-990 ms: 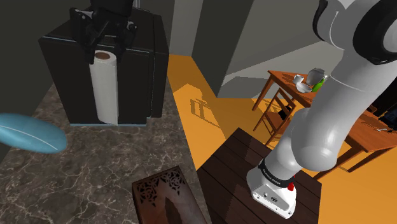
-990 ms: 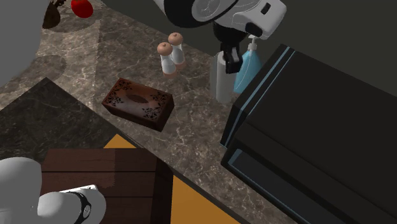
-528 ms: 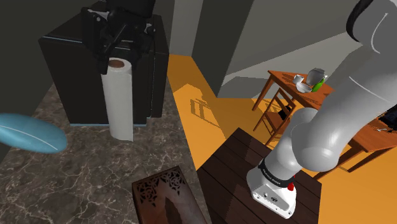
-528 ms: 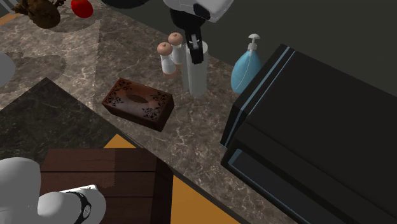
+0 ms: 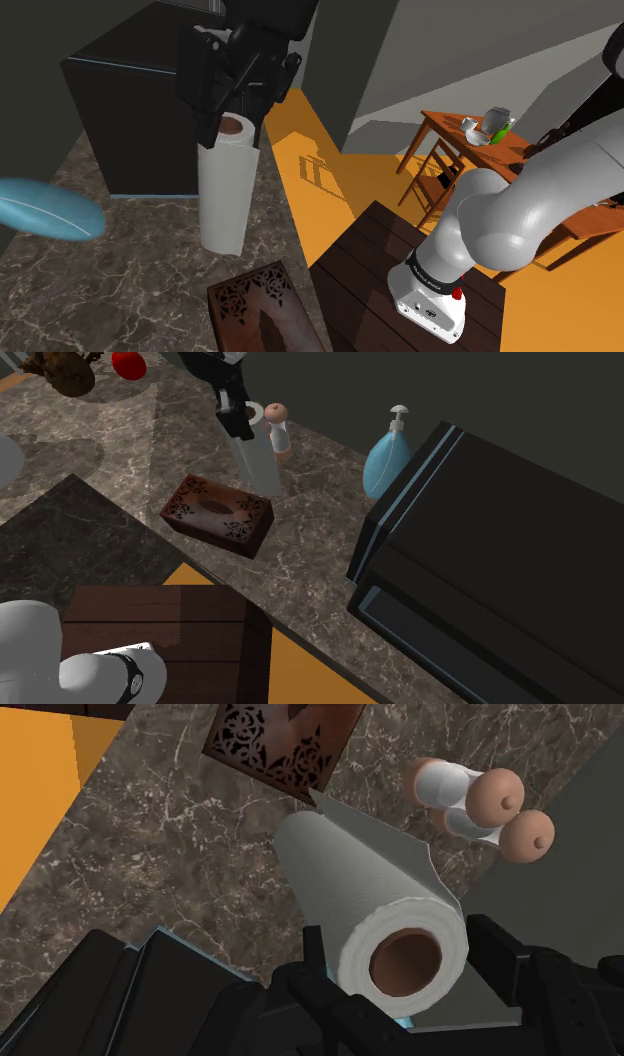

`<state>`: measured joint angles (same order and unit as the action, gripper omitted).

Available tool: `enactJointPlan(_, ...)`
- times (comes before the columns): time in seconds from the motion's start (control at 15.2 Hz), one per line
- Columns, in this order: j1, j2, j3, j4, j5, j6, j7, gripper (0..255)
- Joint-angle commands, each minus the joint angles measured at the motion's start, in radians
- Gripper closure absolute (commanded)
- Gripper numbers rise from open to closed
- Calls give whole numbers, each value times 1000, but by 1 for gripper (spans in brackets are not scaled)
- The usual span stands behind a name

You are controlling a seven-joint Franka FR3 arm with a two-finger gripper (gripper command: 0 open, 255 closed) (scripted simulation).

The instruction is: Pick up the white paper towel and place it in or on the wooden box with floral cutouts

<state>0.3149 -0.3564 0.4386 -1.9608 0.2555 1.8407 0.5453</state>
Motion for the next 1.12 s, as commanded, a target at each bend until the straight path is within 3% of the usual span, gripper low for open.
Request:
enactJointPlan(0.0, 16, -39, 14, -7, 13, -24, 31, 255)
enactJointPlan(0.73, 110, -246, 92, -43, 100, -147, 202, 255)
enactJointPlan(1.06, 119, -268, 100, -125, 115, -86, 191, 255)
